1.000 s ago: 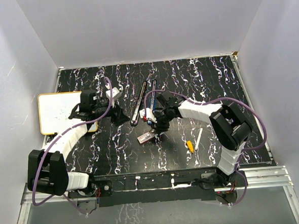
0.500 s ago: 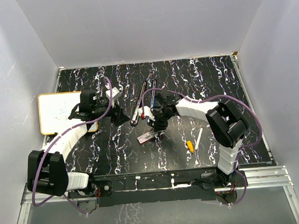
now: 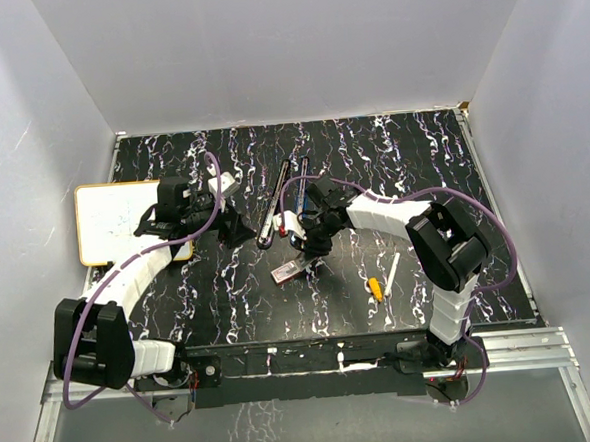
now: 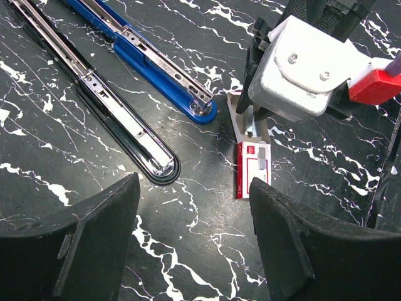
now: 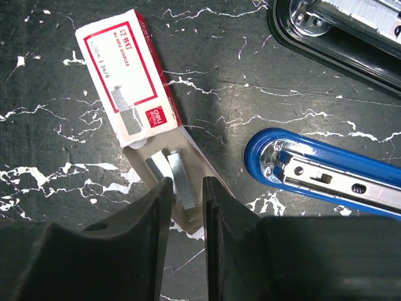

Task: Load the staples into the stapler

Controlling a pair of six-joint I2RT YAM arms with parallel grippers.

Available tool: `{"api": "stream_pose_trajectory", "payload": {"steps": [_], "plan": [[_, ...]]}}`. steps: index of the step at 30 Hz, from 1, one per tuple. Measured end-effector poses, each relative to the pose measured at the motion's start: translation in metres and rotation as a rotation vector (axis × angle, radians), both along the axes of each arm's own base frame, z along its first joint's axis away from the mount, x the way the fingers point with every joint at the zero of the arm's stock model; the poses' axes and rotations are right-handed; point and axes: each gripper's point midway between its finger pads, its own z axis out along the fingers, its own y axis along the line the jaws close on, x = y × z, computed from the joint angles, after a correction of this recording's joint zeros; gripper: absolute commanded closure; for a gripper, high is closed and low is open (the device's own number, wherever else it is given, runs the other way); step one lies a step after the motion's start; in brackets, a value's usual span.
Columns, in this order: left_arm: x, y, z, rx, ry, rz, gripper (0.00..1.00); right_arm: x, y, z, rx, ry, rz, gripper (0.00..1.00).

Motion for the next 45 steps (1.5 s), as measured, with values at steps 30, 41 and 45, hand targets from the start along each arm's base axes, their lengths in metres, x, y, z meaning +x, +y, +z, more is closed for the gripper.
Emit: {"api": "stream_pose_trajectory", "payload": {"steps": [30, 41, 45], "plan": [[0.001, 0.001, 0.0, 0.007, -0.007, 0.008, 0.31, -0.002, -0.012, -0.008, -0.059, -0.018, 0.03, 0.75], [0.001, 0.001, 0.0, 0.007, -0.007, 0.008, 0.31, -0.003, -0.012, -0.009, -0.064, -0.014, 0.03, 0.85], [0.001, 0.001, 0.0, 0.007, -0.007, 0.008, 0.31, -0.003, -0.013, -0.01, -0.065, -0.011, 0.029, 0.86]]}}
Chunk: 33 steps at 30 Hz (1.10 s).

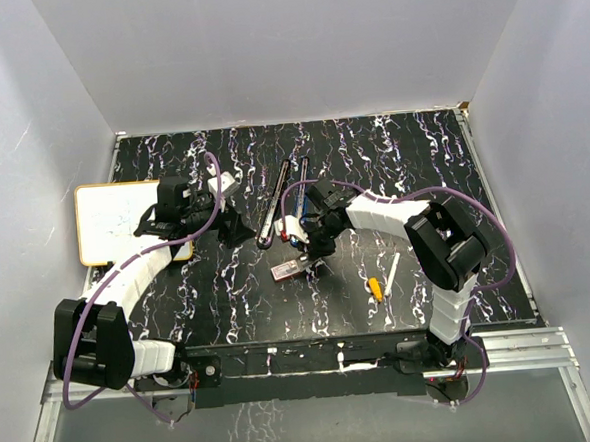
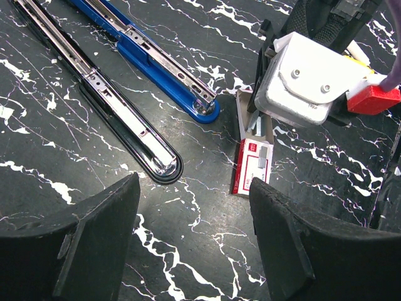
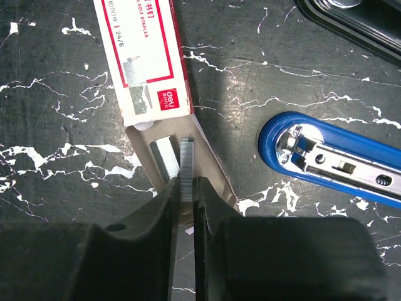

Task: Load the staples into the stapler

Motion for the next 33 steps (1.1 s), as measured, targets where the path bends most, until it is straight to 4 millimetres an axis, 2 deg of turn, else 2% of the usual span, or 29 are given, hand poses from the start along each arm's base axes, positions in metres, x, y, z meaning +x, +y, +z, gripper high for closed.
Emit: {"api": "stream_pose_trajectory", "payload": {"steps": [33], "plan": [[0.002, 0.001, 0.001, 0.003, -0.008, 0.007, 0.31, 0.001, 0.004, 0.014, 0.019, 0.018, -0.027, 0.87]]}}
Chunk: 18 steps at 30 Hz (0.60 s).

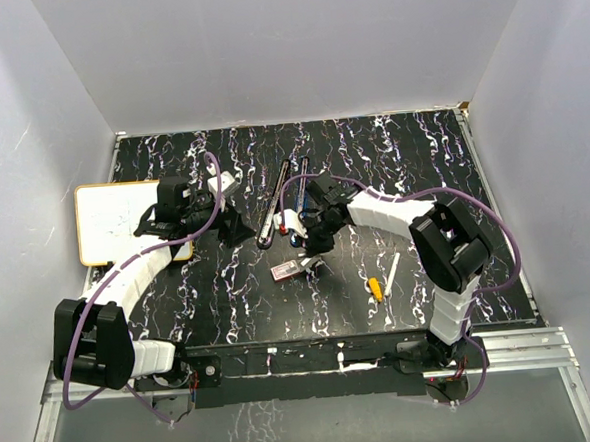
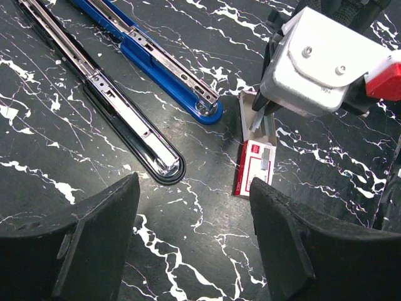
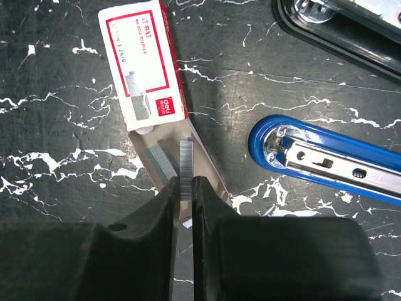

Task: Load the staples into the stapler

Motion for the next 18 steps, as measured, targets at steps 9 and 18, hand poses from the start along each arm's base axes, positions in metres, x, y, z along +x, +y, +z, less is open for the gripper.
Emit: {"api": "stream_pose_trajectory", "payload": {"steps": [9, 18], "plan": [[0.0, 0.0, 0.0, -0.003, 0.007, 0.004, 0.31, 0.002, 0.002, 0.011, 0.032, 0.01, -0.035, 0.85], [0.0, 0.0, 0.0, -0.004, 0.007, 0.005, 0.31, 0.0, 0.0, 0.007, 0.045, 0.015, -0.068, 0.79]]}}
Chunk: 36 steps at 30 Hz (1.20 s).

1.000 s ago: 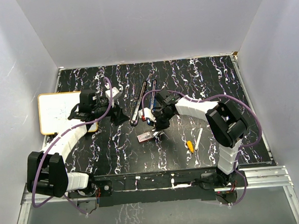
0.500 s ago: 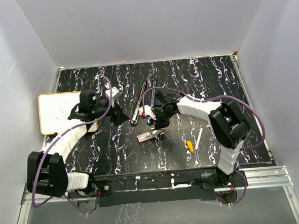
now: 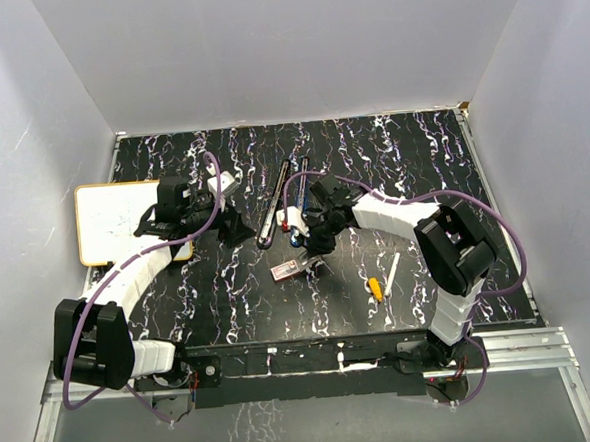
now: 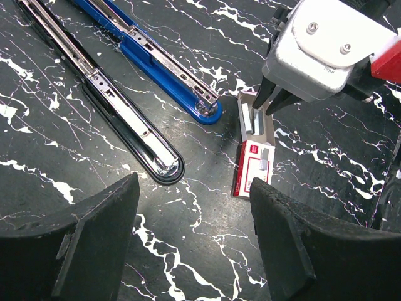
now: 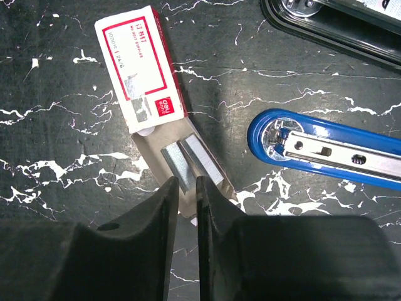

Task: Load the staples into the stapler

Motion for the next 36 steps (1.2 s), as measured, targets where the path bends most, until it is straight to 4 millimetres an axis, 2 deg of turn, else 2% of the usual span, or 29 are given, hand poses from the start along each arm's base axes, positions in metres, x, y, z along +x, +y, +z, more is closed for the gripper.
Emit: {"api": "stream_pose_trajectory", "payload": {"steps": [13, 36], "plan": [[0.0, 0.0, -0.001, 0.0, 0.001, 0.0, 0.31, 0.005, 0.001, 0.0, 0.013, -0.018, -0.007, 0.79], [0.0, 0.0, -0.001, 0.001, 0.002, 0.0, 0.31, -0.003, -0.003, -0.012, -0.028, -0.039, 0.034, 0.8]]}}
